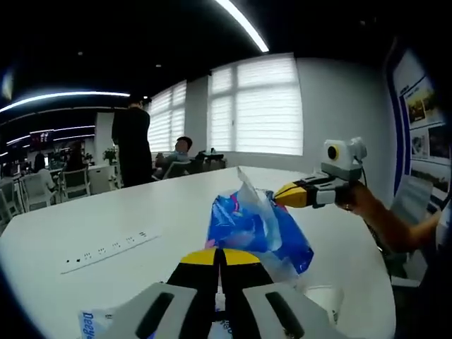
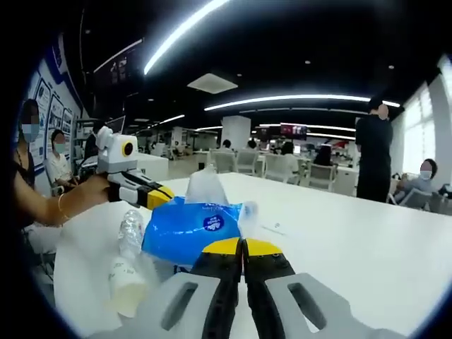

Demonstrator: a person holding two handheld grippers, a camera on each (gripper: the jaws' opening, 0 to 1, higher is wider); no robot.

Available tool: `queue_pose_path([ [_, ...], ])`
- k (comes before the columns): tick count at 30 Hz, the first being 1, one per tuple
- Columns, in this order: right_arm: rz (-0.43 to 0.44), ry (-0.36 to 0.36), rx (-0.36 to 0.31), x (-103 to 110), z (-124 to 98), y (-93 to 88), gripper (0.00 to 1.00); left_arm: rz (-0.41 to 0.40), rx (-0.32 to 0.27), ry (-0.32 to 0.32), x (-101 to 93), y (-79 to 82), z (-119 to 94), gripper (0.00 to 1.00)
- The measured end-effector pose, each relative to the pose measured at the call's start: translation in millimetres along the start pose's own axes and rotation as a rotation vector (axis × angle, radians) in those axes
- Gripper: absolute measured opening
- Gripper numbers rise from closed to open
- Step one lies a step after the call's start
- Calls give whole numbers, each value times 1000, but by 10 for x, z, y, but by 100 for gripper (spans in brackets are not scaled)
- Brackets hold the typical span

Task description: Arrange the tabletop items into an orderly group along one side of the table until the central work area is clear of visible clutter.

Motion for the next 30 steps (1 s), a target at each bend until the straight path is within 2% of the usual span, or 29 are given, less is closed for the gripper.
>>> queue_pose_path([
  [7,15,-14,-1,-136,-169,-70,0,0,19,-28,-93,-5,236,0],
  [14,19,-28,-1,-201,-251,-131,0,2,30,-39,-138,-34,359,0],
  [23,22,-62,26,-354,-426,-358,0,-6,77,-74,-235,-139,689,0],
  [30,46,-72,29,-445,-497,-463,0,12,120,-89,-265,-219,843,0],
])
Point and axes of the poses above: the point that each gripper's makers call its tool centre point, and the gripper's own axes: z roughly forward along the fingers, x roughly to its left, y roughly out of its top, the point moved 1 cm from there along -z, roughly backward along the fingers, and after that the axes turned 14 degrees about -y, right-handed, at the moved point
